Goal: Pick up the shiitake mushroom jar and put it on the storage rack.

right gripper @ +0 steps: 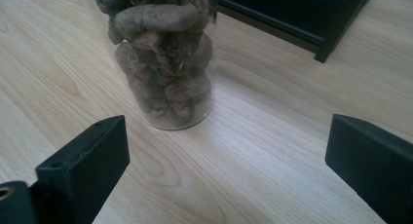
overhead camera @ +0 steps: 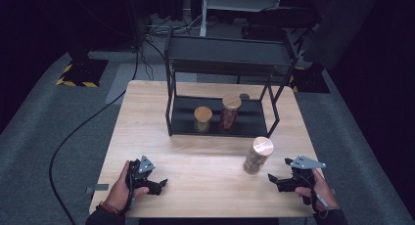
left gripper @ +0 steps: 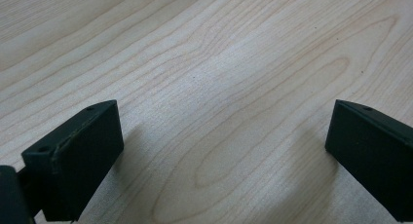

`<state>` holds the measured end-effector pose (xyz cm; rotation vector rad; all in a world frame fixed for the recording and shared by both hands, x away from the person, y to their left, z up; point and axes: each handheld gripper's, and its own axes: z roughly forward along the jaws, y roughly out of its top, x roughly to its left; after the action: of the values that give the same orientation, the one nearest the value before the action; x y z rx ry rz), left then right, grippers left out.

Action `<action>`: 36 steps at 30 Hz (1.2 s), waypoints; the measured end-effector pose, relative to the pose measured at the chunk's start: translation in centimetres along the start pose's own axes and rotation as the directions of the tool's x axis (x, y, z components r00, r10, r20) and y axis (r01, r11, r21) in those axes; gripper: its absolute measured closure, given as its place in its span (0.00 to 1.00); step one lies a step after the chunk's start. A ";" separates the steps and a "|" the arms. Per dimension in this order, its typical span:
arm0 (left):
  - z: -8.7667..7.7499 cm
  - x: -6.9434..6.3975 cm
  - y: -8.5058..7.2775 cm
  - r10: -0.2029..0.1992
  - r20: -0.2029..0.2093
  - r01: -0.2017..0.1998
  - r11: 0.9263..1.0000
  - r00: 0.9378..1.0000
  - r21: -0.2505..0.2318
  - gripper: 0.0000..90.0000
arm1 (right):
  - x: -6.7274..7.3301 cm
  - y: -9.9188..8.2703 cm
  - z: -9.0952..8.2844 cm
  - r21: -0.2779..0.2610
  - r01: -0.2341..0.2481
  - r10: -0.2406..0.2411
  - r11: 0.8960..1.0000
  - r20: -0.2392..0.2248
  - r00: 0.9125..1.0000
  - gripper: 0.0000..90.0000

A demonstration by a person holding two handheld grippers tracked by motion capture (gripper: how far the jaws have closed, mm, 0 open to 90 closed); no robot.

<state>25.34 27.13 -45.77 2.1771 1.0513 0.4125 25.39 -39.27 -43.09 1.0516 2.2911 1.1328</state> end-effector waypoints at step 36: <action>0.0 0.0 0.0 0.000 0.001 0.000 1.000 1.000 0.000 0.00 | 1.3 2.0 2.1 -0.041 0.020 -0.023 0.999 -0.054 0.998 0.03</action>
<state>25.35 27.14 -45.77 2.1777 1.0507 0.4118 26.72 -36.39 -42.72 0.9907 2.3056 1.2075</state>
